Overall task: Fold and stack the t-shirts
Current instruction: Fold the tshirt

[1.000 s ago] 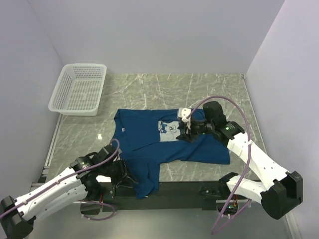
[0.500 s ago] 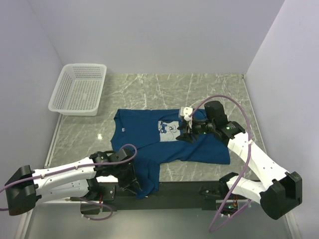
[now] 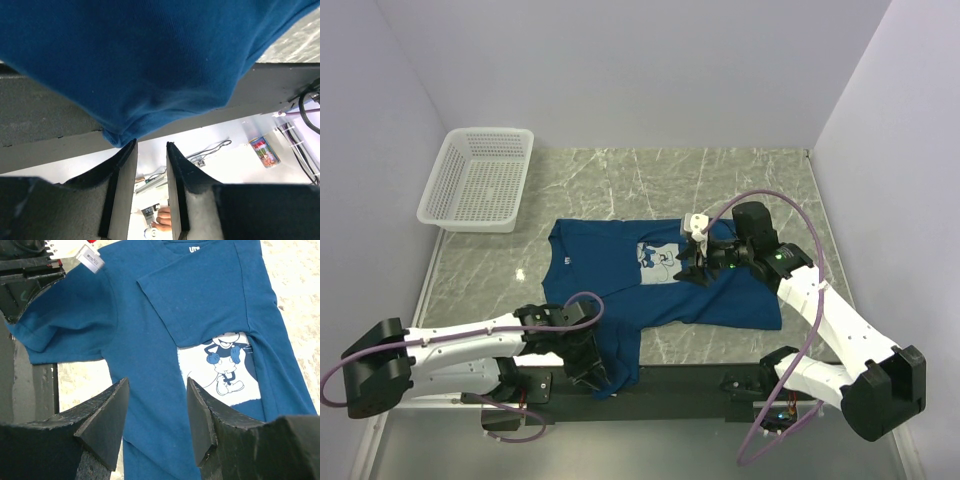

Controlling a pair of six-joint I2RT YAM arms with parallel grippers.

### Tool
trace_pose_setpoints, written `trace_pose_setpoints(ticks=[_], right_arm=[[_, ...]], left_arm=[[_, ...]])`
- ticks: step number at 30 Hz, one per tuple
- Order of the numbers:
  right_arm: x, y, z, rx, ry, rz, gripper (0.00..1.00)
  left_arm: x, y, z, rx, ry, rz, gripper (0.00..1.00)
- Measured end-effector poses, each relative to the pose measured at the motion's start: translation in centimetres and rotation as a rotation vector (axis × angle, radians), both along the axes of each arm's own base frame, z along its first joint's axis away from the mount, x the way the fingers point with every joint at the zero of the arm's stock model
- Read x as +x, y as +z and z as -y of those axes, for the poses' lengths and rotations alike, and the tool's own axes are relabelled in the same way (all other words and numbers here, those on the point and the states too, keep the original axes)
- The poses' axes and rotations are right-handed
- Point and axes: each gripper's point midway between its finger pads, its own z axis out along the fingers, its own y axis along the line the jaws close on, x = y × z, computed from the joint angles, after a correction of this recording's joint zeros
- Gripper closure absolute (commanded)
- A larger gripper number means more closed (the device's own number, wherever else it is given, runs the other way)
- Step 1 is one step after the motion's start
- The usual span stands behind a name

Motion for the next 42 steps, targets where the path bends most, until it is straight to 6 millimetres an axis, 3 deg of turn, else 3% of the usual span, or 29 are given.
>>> trace_pose_setpoints(ticks=[24, 29, 37, 40, 42], right_arm=[[0.2, 0.1, 0.3, 0.006, -0.011, -0.001, 0.43], [0.3, 0.2, 0.5, 0.007, -0.018, 0.003, 0.43], [0.4, 0.7, 0.7, 0.016, -0.027, 0.017, 0.43], [0.4, 0.8, 0.8, 0.021, -0.027, 0.02, 0.43], [0.4, 0.9, 0.9, 0.024, -0.028, 0.022, 0.43]], left_arm=[[-1.2, -2.2, -0.9, 0.114, -0.036, -0.056, 0.65], [-1.4, -2.3, -0.9, 0.129, -0.045, -0.061, 0.8], [-1.3, -2.3, -1.1, 0.131, -0.052, -0.042, 0.92], [-1.1, -2.1, -0.9, 0.1, -0.047, -0.02, 0.88], [-1.1, -2.1, -1.0, 0.09, -0.046, -0.014, 0.69]])
